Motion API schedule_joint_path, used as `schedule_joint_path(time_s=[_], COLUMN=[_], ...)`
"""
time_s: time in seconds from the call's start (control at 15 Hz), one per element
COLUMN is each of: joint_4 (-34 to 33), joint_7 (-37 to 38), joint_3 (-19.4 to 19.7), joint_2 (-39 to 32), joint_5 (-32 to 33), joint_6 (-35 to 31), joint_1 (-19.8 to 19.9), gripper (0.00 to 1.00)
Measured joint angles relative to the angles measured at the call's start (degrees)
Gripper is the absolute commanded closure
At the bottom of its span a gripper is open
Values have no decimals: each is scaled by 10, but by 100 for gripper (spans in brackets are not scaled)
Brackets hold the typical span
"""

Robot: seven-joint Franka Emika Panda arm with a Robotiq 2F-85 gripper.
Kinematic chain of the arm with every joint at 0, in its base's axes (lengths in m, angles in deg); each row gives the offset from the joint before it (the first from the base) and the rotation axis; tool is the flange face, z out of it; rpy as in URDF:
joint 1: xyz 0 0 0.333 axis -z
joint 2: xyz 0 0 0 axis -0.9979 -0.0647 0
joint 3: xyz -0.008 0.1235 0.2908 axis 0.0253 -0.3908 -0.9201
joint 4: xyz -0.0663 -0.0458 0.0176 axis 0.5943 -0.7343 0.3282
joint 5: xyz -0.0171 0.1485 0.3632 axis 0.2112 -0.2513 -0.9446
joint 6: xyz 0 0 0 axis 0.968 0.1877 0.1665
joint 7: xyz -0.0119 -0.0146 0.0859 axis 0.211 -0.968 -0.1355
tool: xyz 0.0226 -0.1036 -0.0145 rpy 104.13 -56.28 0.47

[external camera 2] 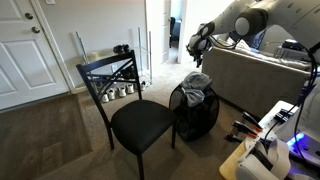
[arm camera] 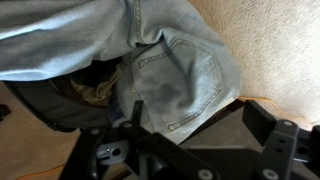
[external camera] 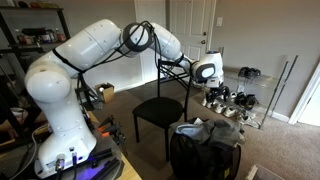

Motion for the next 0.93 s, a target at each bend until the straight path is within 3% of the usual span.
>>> schedule_joint_path(time_s=[0.2,0.53,0.8,0.93], joint_4=[-86,-240,-347,-367], joint_7=[99,202,318,381], joint_3=[-6,-8,-8,-28], joint_2=[-53,-148,-219,-237], joint_5=[24,20,15,38], joint_6=[107,250,267,248], joint_1=[15,52,81,95], gripper=[0,0,0,0])
